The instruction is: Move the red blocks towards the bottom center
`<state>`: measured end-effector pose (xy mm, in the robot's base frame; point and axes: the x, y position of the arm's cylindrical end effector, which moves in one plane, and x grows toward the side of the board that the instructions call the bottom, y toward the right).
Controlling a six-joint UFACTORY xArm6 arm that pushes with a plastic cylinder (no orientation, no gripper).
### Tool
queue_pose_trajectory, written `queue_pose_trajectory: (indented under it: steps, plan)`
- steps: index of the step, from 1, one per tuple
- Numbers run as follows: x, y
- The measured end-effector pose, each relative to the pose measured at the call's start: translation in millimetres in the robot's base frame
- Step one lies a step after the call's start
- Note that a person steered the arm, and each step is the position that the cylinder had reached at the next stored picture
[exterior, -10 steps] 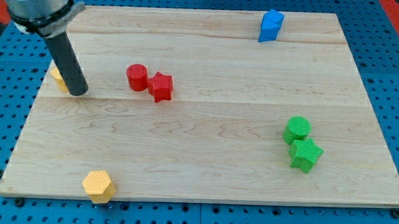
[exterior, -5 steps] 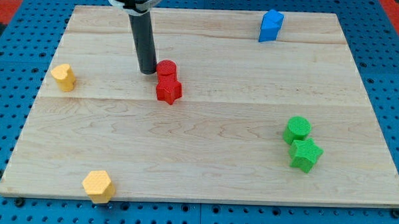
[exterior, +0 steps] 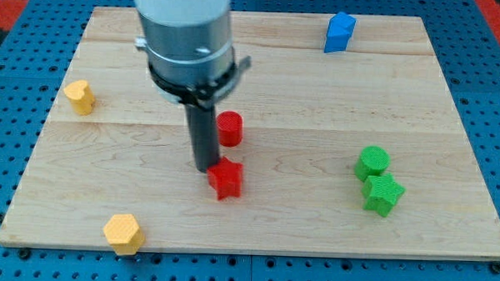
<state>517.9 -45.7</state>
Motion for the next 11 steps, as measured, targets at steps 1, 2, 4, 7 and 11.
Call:
queue_pose_trajectory:
  steps: [1, 2, 4, 7, 11]
  plan:
    - [14, -8]
    - [-31, -10]
    - [-105, -18]
    - [-82, 91]
    - [-31, 18]
